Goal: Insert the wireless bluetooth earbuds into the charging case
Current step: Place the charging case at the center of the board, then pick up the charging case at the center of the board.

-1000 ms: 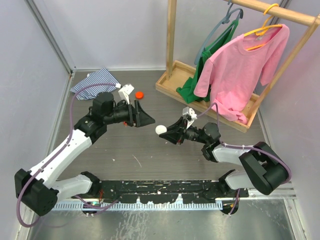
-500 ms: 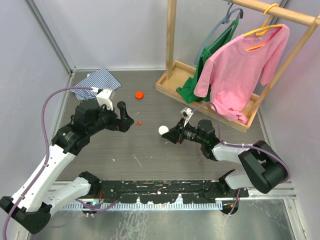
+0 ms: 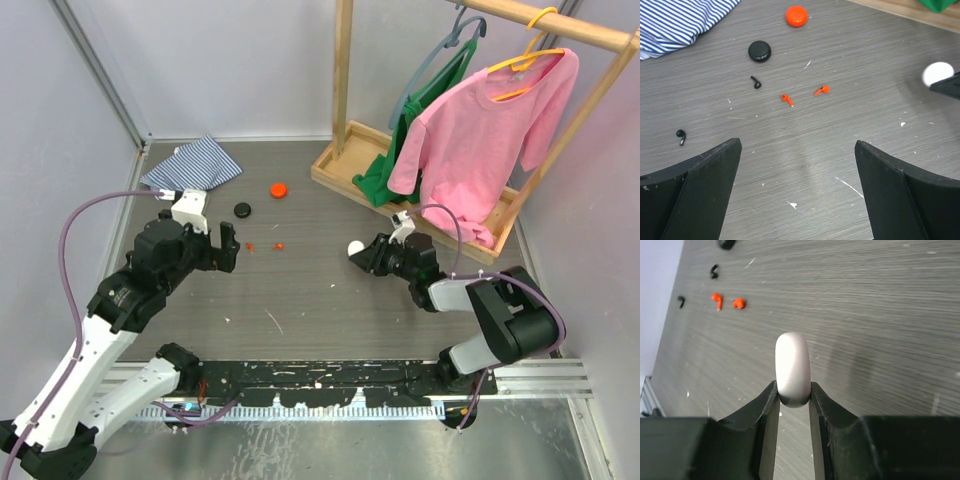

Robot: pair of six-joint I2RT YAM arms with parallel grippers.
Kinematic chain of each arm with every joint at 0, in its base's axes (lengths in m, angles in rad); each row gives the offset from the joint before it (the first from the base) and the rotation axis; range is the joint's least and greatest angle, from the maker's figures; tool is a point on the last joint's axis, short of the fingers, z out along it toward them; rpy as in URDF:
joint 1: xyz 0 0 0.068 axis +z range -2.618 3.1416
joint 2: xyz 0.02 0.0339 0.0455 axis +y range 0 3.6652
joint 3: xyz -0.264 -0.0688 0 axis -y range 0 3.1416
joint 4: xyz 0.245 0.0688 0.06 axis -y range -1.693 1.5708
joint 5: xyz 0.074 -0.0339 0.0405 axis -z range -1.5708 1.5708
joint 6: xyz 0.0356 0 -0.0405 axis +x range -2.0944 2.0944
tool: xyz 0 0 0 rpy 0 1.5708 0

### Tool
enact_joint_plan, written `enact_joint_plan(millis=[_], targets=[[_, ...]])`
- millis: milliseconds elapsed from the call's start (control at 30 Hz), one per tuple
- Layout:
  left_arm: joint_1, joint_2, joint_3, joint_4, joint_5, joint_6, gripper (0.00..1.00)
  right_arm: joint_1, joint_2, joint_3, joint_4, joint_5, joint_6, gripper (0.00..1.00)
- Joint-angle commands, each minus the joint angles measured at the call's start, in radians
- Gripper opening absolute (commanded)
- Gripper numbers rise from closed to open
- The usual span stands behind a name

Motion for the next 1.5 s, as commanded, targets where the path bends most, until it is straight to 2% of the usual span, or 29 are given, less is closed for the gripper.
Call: enact_joint_plan(millis=[0,267,500,833,967,1233,1267,1333,1367,1467], targets=[[0.005,-0.027,-0.041,0.062,-0.081,0.023,0.98,-0.029,0.032,-0.004,0.018,0.114,0.075,0.03],[0.006,-0.055,-0.06,0.069,-0.122,0.008,0.98,-0.038,0.101,-0.003,0.021,0.191,0.166,0.09],[0.005,-0.056,-0.063,0.067,-0.102,0.003,0.98,-0.052,0.125,-0.008,-0.005,0.221,0.205,0.3],[0.005,-0.066,-0.066,0.069,-0.096,0.0,0.98,-0.063,0.083,-0.036,-0.076,0.26,0.242,0.51],[0.006,-0.074,-0.069,0.069,-0.098,0.0,0.98,-0.064,0.001,-0.055,-0.145,0.298,0.241,0.57],[0.006,-0.069,-0.072,0.072,-0.111,-0.003,0.98,-0.066,-0.26,-0.084,-0.343,0.335,0.167,0.76],[0.006,-0.066,-0.073,0.072,-0.113,-0.003,0.98,-0.067,-0.296,-0.086,-0.367,0.335,0.151,0.79],[0.006,-0.06,-0.075,0.072,-0.118,-0.003,0.98,-0.067,-0.38,-0.089,-0.406,0.331,0.117,0.95],[0.007,-0.054,-0.074,0.071,-0.122,-0.003,0.98,-0.067,-0.419,-0.089,-0.428,0.33,0.093,0.99],[0.009,-0.038,-0.074,0.072,-0.133,-0.004,0.98,-0.067,-0.558,-0.087,-0.483,0.339,0.052,1.0]])
